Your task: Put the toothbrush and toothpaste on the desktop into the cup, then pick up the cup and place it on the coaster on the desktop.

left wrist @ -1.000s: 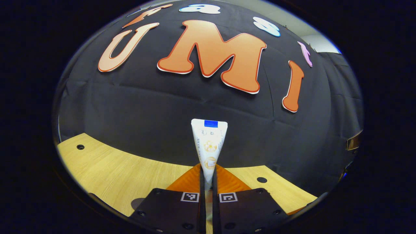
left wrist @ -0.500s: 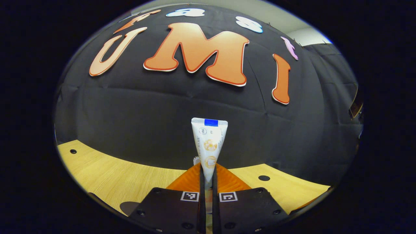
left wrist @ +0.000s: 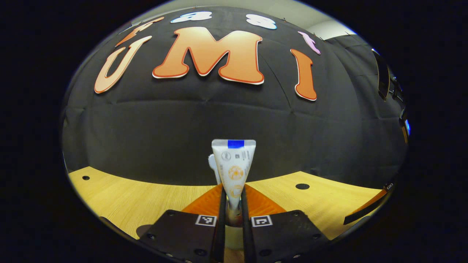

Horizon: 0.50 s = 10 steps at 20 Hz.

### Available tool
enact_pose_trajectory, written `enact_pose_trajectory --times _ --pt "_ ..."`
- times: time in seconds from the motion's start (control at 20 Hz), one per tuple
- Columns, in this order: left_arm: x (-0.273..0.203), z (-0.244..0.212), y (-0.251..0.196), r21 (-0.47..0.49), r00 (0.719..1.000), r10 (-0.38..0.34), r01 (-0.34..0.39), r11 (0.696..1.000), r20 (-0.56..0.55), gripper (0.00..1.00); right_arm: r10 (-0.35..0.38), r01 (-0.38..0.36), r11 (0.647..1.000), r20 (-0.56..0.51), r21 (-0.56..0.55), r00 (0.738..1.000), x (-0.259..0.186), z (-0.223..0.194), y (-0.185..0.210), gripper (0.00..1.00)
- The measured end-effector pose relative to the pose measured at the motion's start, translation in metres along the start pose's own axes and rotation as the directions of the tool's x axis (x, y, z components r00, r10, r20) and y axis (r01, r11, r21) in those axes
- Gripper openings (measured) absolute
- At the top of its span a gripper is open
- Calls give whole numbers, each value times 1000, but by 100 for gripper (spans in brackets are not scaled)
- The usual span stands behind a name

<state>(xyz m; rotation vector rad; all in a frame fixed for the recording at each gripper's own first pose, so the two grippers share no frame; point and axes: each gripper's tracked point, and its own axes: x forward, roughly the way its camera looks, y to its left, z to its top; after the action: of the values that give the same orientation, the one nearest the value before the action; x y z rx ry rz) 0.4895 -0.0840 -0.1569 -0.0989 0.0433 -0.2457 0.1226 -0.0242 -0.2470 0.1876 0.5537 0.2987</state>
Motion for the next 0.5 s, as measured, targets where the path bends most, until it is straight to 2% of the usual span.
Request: enact_pose_trajectory --times 0.15,0.3,0.35,0.45,0.5 --pt "-9 13 2 -15 1000 2 -1 1000 14 52 -25 26 1000 7 -9 1000 -1 5 -12 99" --pt "-20 34 2 2 999 -11 11 1000 30 56 -48 49 999 8 -19 999 -4 9 -21 99" --pt "-25 39 0 8 1000 -19 19 1000 25 66 -53 53 998 6 -19 999 -5 10 -22 99" --pt "-36 50 -5 -1 999 -44 44 999 13 80 -56 56 998 2 -19 998 -7 11 -21 99" --pt "-43 55 -6 -9 999 -52 52 999 3 82 -53 53 998 -1 -22 999 -7 12 -18 99"
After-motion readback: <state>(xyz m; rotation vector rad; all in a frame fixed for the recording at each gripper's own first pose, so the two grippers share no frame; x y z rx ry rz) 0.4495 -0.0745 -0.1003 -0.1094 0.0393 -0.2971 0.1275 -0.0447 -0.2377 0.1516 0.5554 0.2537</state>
